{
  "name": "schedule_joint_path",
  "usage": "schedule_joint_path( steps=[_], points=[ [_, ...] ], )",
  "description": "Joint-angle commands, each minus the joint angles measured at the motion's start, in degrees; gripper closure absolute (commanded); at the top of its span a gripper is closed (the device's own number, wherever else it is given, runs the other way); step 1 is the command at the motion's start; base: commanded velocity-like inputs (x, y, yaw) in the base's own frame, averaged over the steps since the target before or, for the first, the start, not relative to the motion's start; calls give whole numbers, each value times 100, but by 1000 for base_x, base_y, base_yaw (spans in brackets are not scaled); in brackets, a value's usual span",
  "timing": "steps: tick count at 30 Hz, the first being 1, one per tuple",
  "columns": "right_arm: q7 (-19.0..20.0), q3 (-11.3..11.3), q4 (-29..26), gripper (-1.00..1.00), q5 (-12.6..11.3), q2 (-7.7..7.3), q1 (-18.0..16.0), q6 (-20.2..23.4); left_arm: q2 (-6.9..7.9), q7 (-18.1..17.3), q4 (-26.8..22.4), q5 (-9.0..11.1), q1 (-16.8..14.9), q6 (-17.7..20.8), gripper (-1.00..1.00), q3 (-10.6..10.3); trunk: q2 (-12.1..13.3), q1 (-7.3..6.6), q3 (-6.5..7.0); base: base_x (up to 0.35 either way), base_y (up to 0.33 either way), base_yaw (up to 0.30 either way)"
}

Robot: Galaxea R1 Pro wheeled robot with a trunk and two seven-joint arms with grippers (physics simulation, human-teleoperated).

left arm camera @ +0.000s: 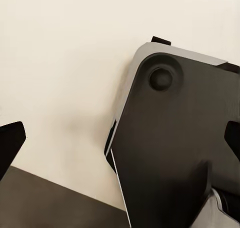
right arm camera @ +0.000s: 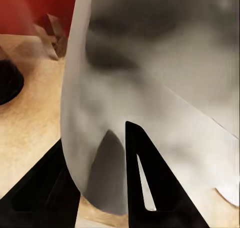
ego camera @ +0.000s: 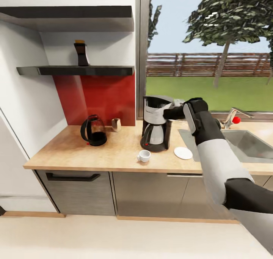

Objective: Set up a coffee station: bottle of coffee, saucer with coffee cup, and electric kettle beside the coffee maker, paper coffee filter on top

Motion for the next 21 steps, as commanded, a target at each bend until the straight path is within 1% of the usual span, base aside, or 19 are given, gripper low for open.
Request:
schedule_joint_path(
  steps=[1,2,3,4,5,6,7,11,13,15,21],
  points=[
    [-61,1,89,100,1,6,-106,22,-2,-2,7,11,-2,-21,-100,43,-13,3,-14,0,0,0],
    [-100,1,151,100,4,19,-195,22,-2,-1,9,12,0,-21,-100,43,-13,3,-14,0,0,0],
    [-144,1,246,100,7,41,-417,22,-2,-1,12,13,1,-21,-100,43,-13,3,-14,0,0,0],
    [-158,1,407,100,8,57,-537,22,-2,0,13,13,2,-21,-100,43,-13,3,-14,0,0,0],
    [-166,1,674,100,9,69,-647,22,-2,-1,13,14,2,-21,-100,43,-13,3,-14,0,0,0],
    [-170,1,1059,100,10,78,-940,22,-2,0,13,14,2,-17,-100,43,-13,3,-14,0,0,0],
    [-171,1,1156,100,10,83,-1016,22,-2,0,15,15,2,-16,-100,43,-13,3,-14,0,0,0],
    [-173,1,1809,100,20,167,-1541,22,-2,0,21,22,2,-13,-100,43,-13,3,-14,0,0,0],
    [-178,1,1924,100,25,186,-1659,22,-2,5,22,22,2,-10,-100,43,-13,3,-14,0,0,0],
    [-177,7,1968,100,24,187,-1698,22,-2,8,22,22,2,-8,-100,43,-13,3,-14,0,0,0],
    [-228,26,2019,100,29,189,-1716,22,-2,9,28,28,2,11,-100,51,-13,3,-14,0,0,0]
  ],
)
